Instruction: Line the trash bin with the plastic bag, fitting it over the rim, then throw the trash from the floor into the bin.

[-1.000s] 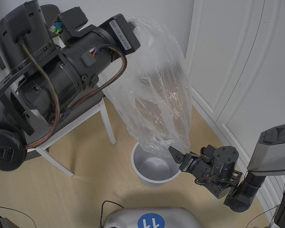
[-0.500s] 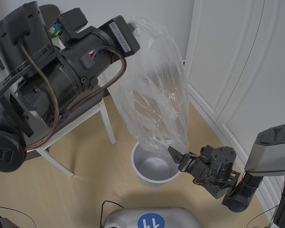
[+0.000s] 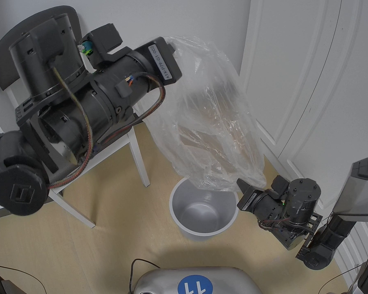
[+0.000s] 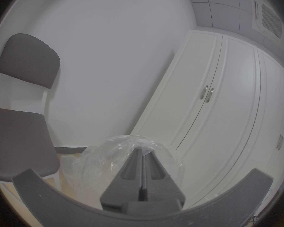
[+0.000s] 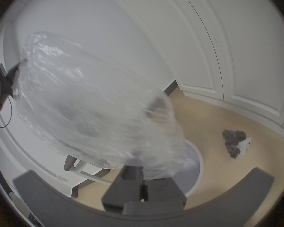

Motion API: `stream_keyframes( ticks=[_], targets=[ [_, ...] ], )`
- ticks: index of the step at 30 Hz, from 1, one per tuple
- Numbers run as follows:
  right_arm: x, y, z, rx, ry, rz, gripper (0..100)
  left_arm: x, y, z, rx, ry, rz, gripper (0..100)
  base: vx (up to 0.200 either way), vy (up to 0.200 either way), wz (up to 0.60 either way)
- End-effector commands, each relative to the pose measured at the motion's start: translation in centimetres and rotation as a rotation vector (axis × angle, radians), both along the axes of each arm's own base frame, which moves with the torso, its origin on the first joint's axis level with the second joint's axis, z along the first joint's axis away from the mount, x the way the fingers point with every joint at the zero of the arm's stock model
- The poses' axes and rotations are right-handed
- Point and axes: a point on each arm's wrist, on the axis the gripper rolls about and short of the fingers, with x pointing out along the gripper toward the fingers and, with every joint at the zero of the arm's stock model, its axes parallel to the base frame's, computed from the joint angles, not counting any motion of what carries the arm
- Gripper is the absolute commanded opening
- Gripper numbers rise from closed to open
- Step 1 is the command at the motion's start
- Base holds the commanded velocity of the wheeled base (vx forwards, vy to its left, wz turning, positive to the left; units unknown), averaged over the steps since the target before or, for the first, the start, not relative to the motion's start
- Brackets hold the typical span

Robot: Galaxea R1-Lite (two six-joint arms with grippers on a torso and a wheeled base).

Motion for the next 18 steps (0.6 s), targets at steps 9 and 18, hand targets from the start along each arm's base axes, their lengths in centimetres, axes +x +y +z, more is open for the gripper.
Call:
stream_keyframes(
  ticks=[9, 18],
  targets=[
    [-0.5, -2.5, 3.8, -0.098, -0.162, -0.056, 0, 5.4, 3.9, -3.9, 0.260, 0.143, 0.089, 0, 0.000, 0.000, 0.00],
    [0.4, -3.2, 9.0, -0.189, -0.135, -0.082, 0, 6.0, 5.6, -6.5, 0.444, 0.175, 0.145, 0, 0.000, 0.000, 0.00]
  ],
)
